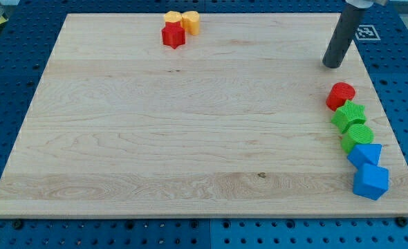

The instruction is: Slide the red circle towards the left

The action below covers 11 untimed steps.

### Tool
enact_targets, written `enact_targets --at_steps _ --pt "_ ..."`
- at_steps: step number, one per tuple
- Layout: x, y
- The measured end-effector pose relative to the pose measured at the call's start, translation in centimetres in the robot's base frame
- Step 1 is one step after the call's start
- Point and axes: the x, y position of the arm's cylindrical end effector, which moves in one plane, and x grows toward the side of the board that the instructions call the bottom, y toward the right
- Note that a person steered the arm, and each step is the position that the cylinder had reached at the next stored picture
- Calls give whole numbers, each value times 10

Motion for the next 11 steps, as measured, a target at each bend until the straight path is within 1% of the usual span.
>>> enact_targets --at_steps 1,3,5,6,7,8,9,10,11 --pt "0 0" --pt "0 37" --pt "0 43" --pt "4 59" --pt "64 48" --pt "72 44" --pt "93 42" --pt "93 30" --pt "93 -11"
